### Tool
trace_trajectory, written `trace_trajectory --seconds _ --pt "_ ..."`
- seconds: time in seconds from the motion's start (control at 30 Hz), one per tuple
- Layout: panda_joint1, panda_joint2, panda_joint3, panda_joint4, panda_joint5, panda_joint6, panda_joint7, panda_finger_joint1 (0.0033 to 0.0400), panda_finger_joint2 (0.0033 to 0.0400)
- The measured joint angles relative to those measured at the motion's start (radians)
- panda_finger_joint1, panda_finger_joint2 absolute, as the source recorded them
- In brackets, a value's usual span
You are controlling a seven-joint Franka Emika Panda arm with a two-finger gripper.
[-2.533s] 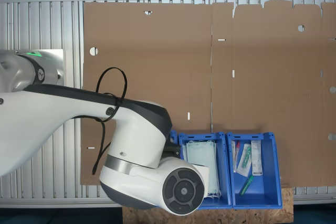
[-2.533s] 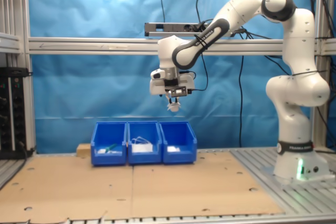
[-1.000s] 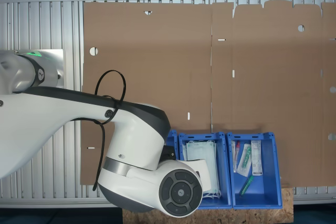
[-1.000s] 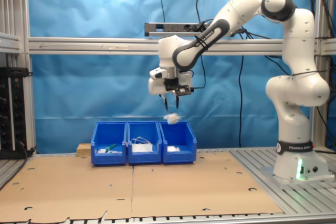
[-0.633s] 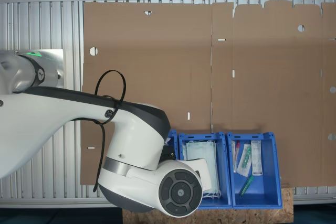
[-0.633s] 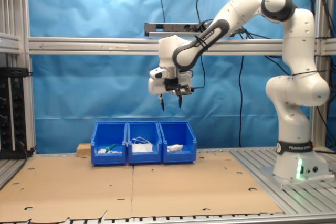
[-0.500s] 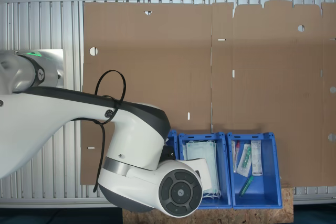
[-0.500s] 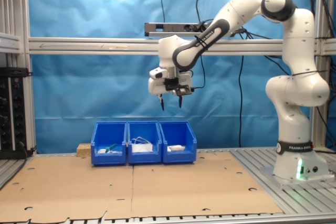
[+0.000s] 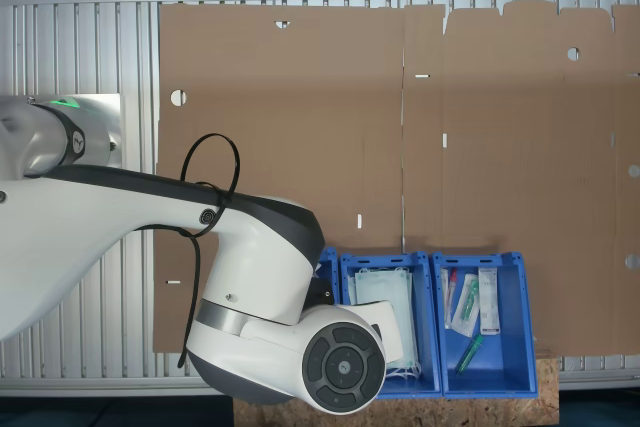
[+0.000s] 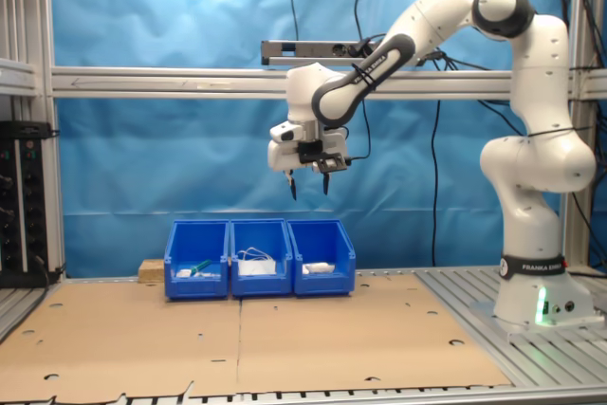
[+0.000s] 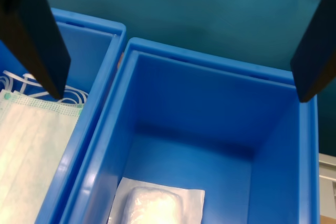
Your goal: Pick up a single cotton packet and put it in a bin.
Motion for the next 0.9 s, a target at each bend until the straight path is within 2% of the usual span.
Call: trace_trajectory --seconds 0.9 --pt "0.000 0.000 0.000 0.000 0.000 0.000 -0.010 0.0400 0.0400"
